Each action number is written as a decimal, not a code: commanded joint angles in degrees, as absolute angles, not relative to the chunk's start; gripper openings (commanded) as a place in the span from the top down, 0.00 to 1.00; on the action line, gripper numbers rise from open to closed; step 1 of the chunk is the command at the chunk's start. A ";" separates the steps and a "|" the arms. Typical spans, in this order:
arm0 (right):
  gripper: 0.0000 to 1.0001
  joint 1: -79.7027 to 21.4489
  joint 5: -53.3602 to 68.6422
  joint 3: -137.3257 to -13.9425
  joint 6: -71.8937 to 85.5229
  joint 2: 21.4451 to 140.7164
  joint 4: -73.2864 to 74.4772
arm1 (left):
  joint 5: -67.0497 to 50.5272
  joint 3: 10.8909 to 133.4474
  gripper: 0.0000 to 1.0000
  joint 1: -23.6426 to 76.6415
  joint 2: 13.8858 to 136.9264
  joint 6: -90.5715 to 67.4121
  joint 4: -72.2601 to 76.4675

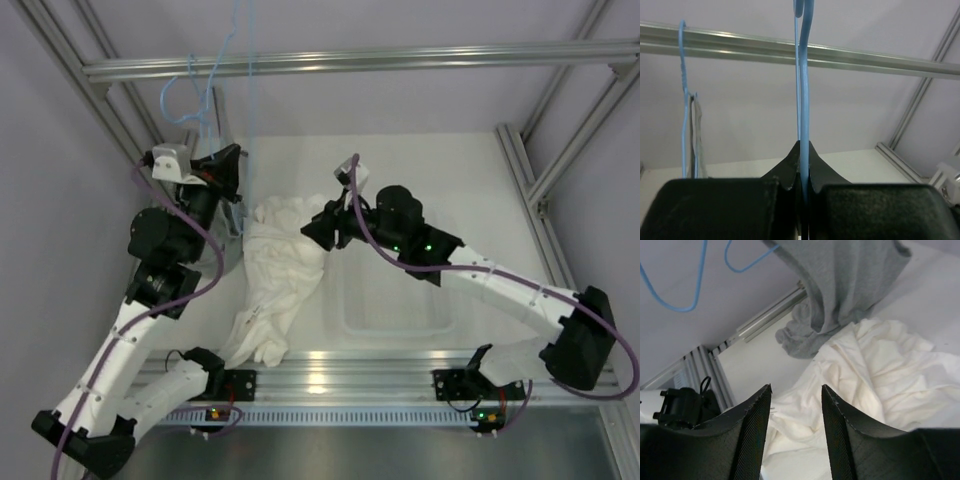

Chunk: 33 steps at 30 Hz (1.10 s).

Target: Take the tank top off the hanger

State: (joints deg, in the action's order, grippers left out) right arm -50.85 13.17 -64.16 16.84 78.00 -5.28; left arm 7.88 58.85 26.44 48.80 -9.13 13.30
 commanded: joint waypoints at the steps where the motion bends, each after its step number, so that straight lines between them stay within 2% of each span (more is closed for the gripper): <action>1: 0.55 -51.24 0.90 -63.20 13.63 68.74 -0.28 | 11.60 62.40 1.00 26.46 44.75 -12.82 -0.68; 8: 0.53 -50.54 -14.48 -64.51 10.55 60.83 12.38 | 6.33 75.13 1.00 26.46 47.45 -17.92 -30.81; 11: 0.53 -50.45 -16.25 -64.42 10.28 58.72 13.88 | 6.50 81.53 1.00 26.46 52.02 -19.07 -45.63; 16: 0.53 -50.45 -16.96 -64.42 9.84 57.13 14.94 | 6.67 89.19 1.00 26.46 57.29 -19.25 -59.57; 19: 0.53 -50.45 -17.14 -64.51 9.67 56.60 15.29 | 11.50 95.61 1.00 26.46 61.24 -18.99 -68.09; 23: 0.53 -50.45 -17.23 -64.34 9.41 56.34 15.21 | 17.83 99.58 1.00 26.46 63.89 -17.58 -69.71; 33: 0.53 -50.54 -17.93 -64.34 8.00 56.07 15.29 | 15.38 112.31 1.00 26.63 75.92 -12.31 -65.30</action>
